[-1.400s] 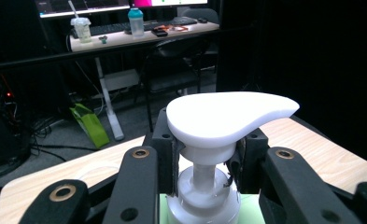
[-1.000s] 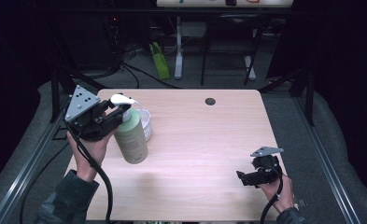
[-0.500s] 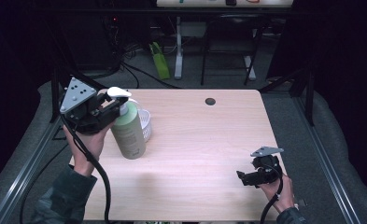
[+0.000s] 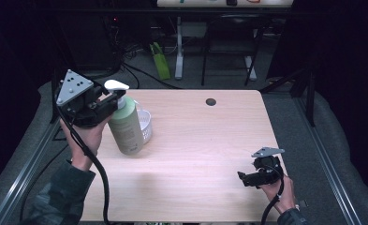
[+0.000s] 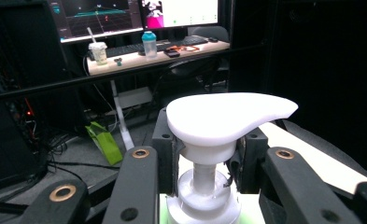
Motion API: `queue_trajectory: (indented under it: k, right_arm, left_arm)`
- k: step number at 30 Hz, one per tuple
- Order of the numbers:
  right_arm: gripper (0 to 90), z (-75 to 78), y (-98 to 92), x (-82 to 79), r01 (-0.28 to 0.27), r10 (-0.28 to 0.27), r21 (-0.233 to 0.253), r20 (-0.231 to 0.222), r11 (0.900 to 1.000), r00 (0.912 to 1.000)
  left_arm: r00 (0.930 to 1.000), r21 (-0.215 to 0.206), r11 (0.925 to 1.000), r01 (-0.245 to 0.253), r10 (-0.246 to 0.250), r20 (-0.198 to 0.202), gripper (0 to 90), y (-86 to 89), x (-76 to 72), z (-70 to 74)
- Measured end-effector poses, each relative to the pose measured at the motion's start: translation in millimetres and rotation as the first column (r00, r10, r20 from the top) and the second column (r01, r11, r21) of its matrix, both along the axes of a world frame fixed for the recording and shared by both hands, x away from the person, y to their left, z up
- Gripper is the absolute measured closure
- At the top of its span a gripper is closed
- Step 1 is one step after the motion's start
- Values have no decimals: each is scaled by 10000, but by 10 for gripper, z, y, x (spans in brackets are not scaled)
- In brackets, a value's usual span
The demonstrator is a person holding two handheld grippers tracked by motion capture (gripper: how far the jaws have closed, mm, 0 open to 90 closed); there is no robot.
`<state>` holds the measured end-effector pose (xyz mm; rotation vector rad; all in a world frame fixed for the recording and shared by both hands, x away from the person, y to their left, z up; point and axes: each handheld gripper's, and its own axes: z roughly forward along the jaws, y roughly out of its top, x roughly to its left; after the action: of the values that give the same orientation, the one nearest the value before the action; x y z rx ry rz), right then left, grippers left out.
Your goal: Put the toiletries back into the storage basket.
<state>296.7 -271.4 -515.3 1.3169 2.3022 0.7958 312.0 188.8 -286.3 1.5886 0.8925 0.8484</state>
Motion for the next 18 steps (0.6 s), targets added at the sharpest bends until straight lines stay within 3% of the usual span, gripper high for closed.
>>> queue_trajectory:
  k: [18]
  right_arm:
    - [44,-9,2,5,-4,4,14,-43,10000,10000]
  left_arm:
    - [9990,30,9992,-397,396,183,678,54,172,144]
